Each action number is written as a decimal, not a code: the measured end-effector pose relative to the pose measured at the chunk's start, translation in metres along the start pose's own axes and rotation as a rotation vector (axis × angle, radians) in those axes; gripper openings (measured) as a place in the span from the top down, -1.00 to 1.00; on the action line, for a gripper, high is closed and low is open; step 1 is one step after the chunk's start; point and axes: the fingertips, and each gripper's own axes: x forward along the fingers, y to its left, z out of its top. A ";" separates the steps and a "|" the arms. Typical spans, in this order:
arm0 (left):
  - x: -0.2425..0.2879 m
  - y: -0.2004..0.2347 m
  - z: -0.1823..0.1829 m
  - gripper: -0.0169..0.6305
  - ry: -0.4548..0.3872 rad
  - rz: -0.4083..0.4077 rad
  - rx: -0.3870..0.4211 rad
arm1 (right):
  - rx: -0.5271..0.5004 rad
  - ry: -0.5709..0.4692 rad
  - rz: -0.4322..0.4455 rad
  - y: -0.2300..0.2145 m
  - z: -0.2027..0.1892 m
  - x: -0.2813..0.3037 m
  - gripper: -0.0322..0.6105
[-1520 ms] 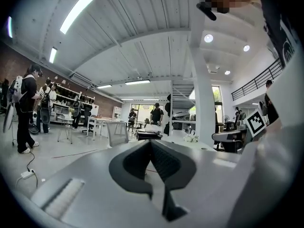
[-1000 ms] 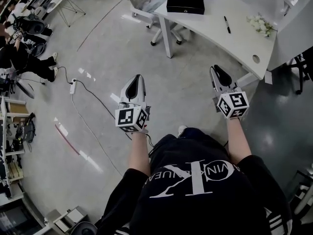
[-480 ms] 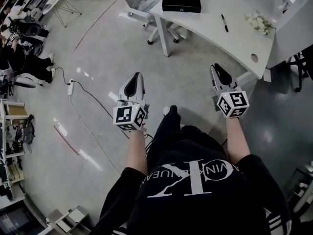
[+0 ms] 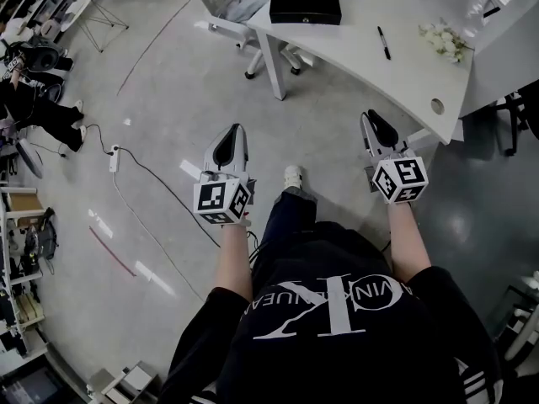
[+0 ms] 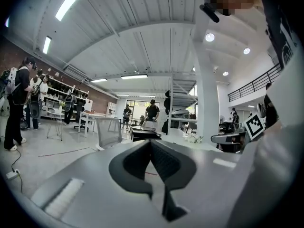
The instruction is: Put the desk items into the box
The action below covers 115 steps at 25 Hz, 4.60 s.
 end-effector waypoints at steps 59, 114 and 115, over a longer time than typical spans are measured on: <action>0.422 -0.106 -0.041 0.91 0.224 -0.576 0.015 | 0.036 0.407 -0.312 -0.280 -0.055 0.186 0.83; 0.453 -0.047 -0.017 0.91 0.163 -0.277 -0.037 | -0.096 0.498 0.071 -0.262 -0.025 0.286 0.78; 0.451 -0.042 -0.015 0.91 0.160 -0.265 -0.038 | -0.100 0.495 0.082 -0.259 -0.023 0.289 0.78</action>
